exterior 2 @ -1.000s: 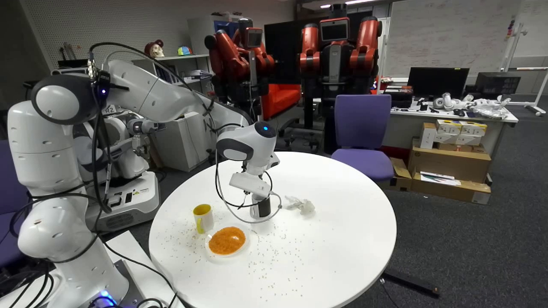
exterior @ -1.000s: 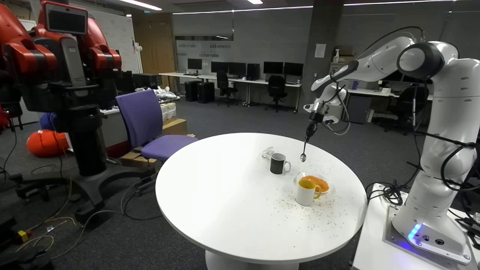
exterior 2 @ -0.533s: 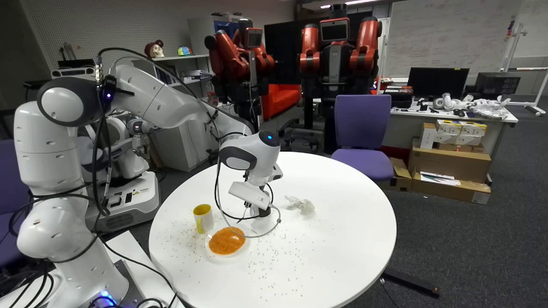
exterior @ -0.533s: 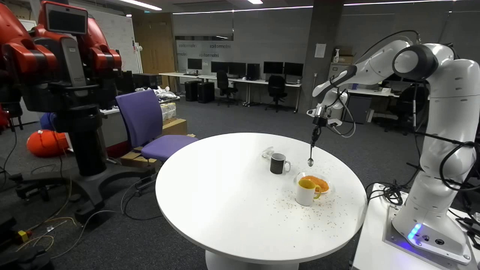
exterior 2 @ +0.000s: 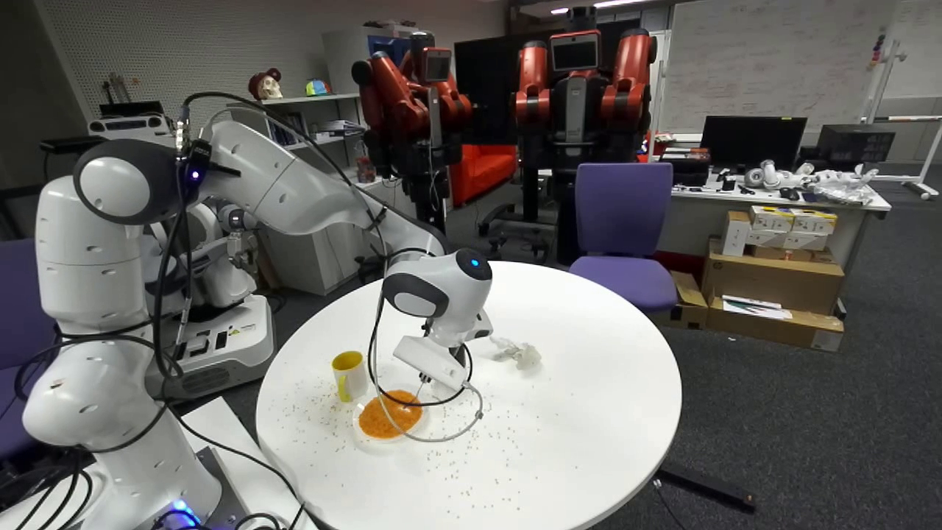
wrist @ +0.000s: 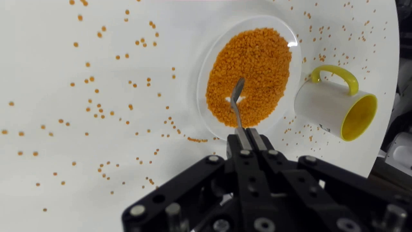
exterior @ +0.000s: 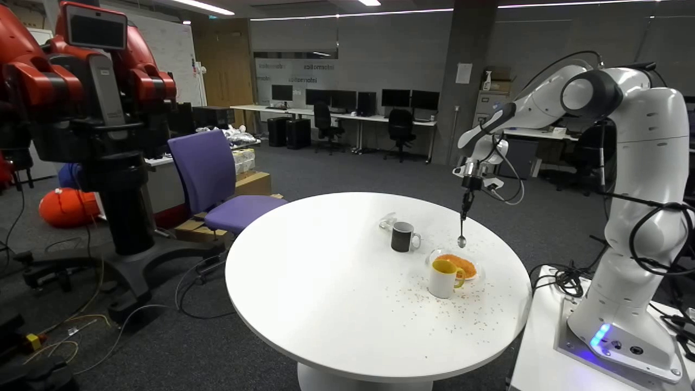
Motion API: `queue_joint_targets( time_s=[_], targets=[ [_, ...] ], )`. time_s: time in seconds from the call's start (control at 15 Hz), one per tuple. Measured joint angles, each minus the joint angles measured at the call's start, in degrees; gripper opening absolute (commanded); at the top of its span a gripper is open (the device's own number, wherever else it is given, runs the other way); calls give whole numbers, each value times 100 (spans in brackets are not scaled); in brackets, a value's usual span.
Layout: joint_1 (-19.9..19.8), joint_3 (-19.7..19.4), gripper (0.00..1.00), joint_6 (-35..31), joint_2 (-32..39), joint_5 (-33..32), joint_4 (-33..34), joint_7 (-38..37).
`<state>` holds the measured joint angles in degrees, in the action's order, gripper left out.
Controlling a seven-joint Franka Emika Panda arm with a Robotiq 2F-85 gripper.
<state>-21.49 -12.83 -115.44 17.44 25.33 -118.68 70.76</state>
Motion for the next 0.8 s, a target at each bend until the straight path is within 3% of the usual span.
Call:
queue_joint_targets(
  time_s=[0.8],
  targets=[
    [-177,-41,1,552,662,-136,122,-165]
  ],
)
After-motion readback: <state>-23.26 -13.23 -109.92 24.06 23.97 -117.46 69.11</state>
